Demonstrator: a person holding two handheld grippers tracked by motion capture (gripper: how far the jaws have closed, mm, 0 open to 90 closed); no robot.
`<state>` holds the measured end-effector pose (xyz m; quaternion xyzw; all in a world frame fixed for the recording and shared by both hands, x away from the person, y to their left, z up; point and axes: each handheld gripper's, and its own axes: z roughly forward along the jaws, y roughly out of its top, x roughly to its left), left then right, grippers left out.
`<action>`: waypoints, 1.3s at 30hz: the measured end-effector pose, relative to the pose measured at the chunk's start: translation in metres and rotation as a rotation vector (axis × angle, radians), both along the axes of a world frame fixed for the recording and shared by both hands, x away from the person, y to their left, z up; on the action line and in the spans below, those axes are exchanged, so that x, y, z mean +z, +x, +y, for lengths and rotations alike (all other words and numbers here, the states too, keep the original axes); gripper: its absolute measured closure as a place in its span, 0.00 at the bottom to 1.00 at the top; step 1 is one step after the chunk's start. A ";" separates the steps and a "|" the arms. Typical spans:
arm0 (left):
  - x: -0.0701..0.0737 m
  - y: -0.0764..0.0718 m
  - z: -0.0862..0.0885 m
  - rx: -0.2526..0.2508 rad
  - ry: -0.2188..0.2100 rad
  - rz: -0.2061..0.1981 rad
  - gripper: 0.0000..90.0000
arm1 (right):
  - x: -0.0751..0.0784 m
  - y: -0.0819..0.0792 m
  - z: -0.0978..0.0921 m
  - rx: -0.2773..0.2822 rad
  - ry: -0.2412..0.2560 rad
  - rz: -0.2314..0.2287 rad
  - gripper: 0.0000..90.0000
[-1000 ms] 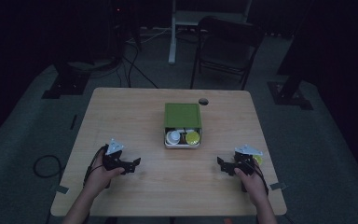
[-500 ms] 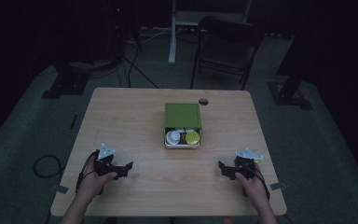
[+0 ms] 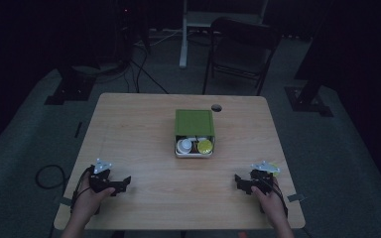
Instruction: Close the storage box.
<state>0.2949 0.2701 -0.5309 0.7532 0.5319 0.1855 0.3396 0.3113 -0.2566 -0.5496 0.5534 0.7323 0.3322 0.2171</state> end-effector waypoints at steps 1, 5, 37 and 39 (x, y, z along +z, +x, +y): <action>-0.001 -0.001 0.002 0.009 0.003 0.006 0.02 | 0.000 0.000 0.001 -0.001 -0.008 0.000 0.11; -0.004 -0.005 0.006 0.037 0.008 0.023 0.02 | -0.001 -0.001 0.003 0.011 -0.044 -0.002 0.11; -0.015 -0.009 -0.001 0.114 0.103 0.005 0.02 | -0.001 0.000 0.006 -0.038 -0.042 -0.001 0.11; -0.015 -0.009 -0.001 0.113 0.103 0.005 0.02 | -0.001 0.000 0.006 -0.038 -0.042 -0.001 0.11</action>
